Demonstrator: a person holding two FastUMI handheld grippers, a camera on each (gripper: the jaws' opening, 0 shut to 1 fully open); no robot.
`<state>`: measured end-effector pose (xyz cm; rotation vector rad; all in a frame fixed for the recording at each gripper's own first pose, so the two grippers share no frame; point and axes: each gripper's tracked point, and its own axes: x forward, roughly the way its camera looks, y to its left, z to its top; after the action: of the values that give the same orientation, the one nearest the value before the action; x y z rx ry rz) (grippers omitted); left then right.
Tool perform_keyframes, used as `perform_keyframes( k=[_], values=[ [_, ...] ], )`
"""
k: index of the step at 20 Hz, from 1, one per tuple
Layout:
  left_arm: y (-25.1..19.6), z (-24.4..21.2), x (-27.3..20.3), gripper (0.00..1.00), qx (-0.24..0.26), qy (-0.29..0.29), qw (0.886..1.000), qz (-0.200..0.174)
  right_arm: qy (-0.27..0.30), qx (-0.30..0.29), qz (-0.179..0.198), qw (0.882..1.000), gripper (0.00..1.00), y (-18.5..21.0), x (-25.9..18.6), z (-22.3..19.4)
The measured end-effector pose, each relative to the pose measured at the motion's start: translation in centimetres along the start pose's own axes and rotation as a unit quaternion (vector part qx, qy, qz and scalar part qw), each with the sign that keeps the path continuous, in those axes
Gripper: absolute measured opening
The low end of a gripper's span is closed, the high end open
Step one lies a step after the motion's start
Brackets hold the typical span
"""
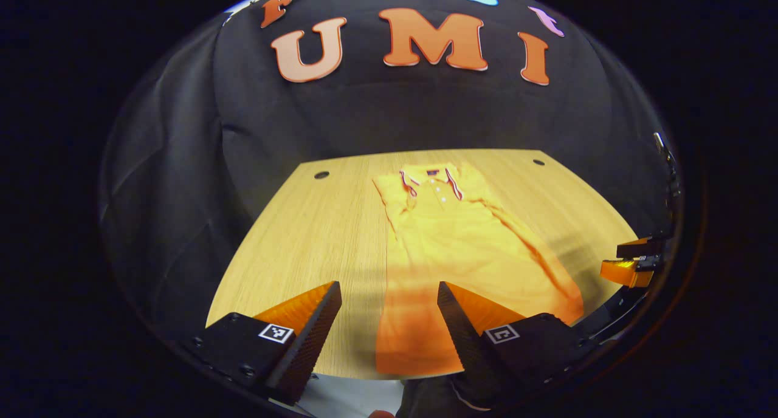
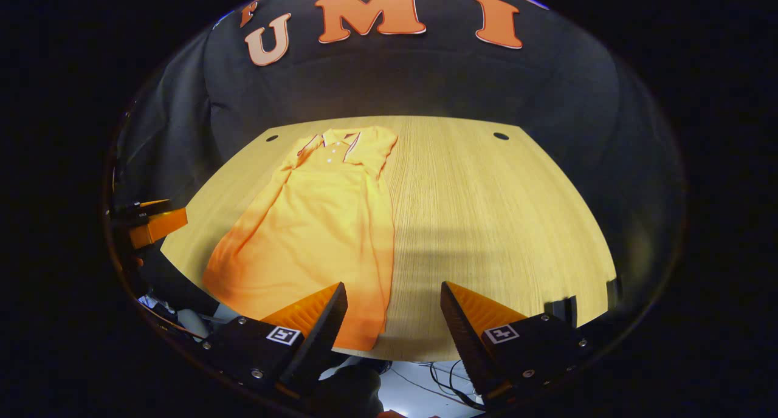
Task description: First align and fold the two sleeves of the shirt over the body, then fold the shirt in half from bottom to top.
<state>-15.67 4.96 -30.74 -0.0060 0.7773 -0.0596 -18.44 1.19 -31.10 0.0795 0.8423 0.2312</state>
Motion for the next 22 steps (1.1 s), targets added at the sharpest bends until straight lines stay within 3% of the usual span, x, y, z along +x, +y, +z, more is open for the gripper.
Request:
perform_keyframes(
  k=[8,15,16,17,20,22],
  values=[
    [0.9,-6.3,4.2,0.99,-0.007,0.116,0.993,-0.01,0.07,0.001,0.005,0.998,0.94,1.7,3.1,-4.1],
    [0.9,-9.9,4.1,0.99,-0.055,0.204,0.977,-0.043,0.103,0.015,0.004,0.995,0.93,2.7,4.1,-6.0],
    [1.3,-10.2,4.4,0.99,-0.052,0.212,0.975,-0.034,0.108,0.016,0.007,0.994,0.86,2.9,4.2,-6.2],
    [1.6,-10.2,4.8,0.99,-0.051,0.217,0.975,-0.027,0.109,0.016,0.009,0.994,0.91,3.0,4.3,-6.2],
    [1.3,-11.2,5.1,0.99,-0.06,0.239,0.969,-0.029,0.116,0.006,0.003,0.993,0.91,3.0,4.5,-6.5],
    [1.3,-11.1,5.2,0.99,-0.04,0.239,0.97,-0.03,0.121,-0.003,-0.007,0.993,0.9,2.8,4.5,-6.6]
  ],
)
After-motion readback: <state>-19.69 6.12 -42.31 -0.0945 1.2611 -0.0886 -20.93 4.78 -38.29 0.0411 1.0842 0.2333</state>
